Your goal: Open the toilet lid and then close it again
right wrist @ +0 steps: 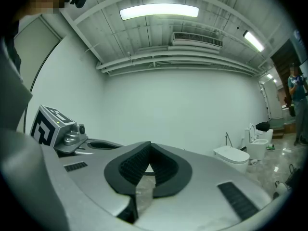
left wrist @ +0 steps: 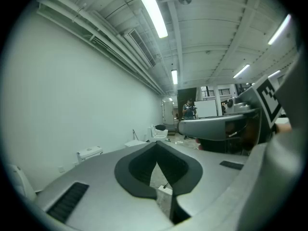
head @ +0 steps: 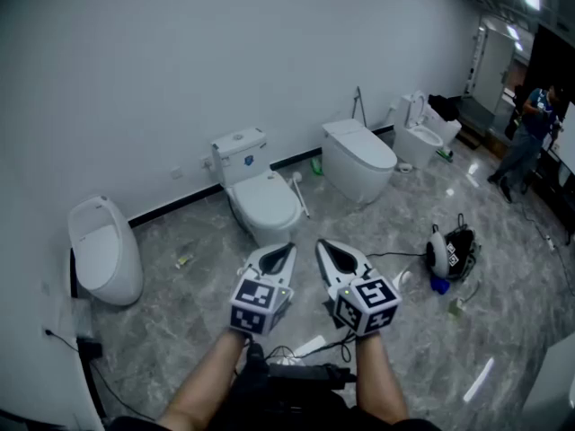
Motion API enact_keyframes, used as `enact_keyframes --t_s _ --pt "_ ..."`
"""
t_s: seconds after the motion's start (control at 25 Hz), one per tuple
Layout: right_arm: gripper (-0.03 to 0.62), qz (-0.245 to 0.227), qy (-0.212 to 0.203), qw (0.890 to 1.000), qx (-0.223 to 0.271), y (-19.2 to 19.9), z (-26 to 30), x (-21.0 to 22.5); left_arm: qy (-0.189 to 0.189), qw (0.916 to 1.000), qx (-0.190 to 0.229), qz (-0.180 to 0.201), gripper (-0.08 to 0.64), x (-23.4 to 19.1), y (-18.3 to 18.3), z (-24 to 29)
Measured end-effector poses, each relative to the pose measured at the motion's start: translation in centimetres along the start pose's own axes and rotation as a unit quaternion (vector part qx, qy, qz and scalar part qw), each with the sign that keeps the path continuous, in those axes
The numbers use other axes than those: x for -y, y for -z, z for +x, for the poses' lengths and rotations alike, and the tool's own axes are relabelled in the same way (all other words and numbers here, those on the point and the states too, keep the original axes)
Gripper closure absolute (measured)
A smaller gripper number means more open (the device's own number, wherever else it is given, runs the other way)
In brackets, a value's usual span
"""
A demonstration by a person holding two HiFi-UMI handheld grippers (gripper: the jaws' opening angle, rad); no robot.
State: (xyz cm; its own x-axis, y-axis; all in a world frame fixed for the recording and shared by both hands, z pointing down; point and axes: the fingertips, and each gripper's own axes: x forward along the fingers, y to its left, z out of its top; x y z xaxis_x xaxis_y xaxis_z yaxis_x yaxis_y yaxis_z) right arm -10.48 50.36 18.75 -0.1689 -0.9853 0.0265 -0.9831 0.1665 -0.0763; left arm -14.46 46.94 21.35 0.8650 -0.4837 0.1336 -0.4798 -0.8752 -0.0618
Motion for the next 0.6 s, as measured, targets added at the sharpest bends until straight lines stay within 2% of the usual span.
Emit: enact_keyframes --t_s 0.6 --pt "0.581 0.009 -0.007 1.0 -0.003 0.8 0.8 2.5 -0.019 0.9998 -0.011 -0.001 0.551 -0.5 0.7 2.0"
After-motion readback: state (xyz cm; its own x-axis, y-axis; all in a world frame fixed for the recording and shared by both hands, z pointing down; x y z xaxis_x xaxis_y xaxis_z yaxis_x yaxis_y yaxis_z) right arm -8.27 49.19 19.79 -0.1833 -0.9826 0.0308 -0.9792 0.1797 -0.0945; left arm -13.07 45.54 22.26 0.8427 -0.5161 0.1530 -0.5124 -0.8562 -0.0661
